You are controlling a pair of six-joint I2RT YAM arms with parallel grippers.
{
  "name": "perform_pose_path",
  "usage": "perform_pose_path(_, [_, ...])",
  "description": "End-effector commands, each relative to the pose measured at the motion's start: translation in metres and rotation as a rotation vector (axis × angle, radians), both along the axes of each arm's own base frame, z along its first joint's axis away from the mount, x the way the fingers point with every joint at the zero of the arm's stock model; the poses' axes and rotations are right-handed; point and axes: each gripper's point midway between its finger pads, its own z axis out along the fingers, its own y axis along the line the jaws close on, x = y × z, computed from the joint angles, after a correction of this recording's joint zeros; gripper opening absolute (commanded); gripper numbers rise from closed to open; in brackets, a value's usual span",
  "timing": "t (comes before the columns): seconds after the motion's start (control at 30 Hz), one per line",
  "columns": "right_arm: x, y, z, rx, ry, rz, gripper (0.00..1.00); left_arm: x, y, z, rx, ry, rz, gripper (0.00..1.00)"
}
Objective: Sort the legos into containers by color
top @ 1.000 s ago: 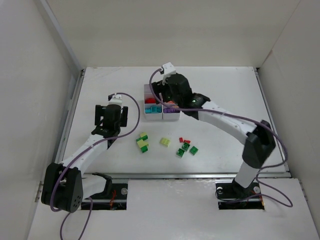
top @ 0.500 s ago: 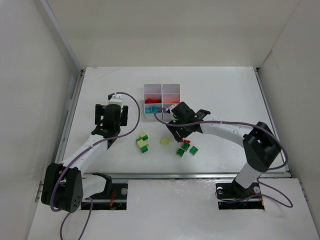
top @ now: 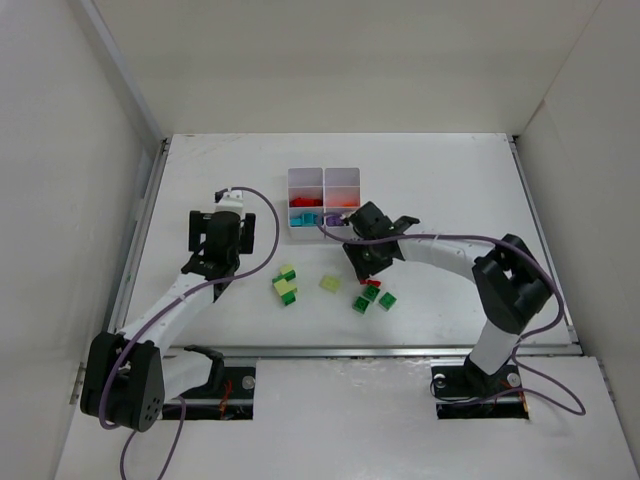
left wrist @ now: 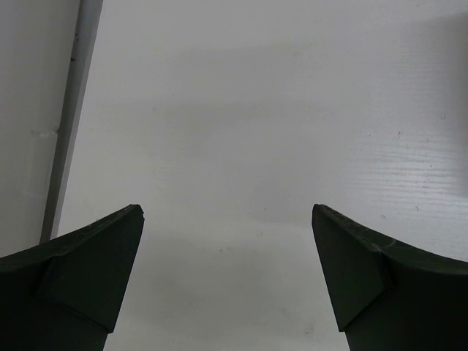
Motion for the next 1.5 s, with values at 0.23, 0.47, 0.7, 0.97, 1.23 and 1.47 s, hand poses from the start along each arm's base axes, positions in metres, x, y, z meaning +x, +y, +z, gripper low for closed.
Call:
perform_pose_path(0.23, [0.006, 0.017, -0.004, 0.044, -0.002, 0.029, 0.49, 0.001, 0.003, 0.006, 0.005, -0.03, 0.007, 1.0])
perform_pose_path(0.47, [0.009, 0.019, -0.02, -0.034, 0.009, 0.034, 0.27, 0.002, 0.003, 0.01, 0.002, -0.038, 0.007, 1.0])
perform_pose_path(0.7, [0.028, 0.024, 0.024, 0.017, -0.125, 0.008, 0.0, 0.002, 0.003, 0.01, 0.002, -0.038, 0.007, 1.0])
perform_pose_path(0.97, [0.087, 0.073, 0.162, 0.328, -0.514, 0.013, 0.0, 0.003, 0.0, 0.009, -0.011, -0.039, 0.002, 1.0])
perform_pose_path(1.23, [0.161, 0.117, 0.166, 0.247, -0.579, -0.006, 0.0, 0.0, 0.001, 0.006, -0.005, -0.02, 0.002, 1.0])
perform_pose_path(1.47, [0.181, 0.133, 0.143, 0.228, -0.568, -0.01, 0.0, -0.001, 0.002, 0.008, -0.006, -0.022, 0.002, 1.0])
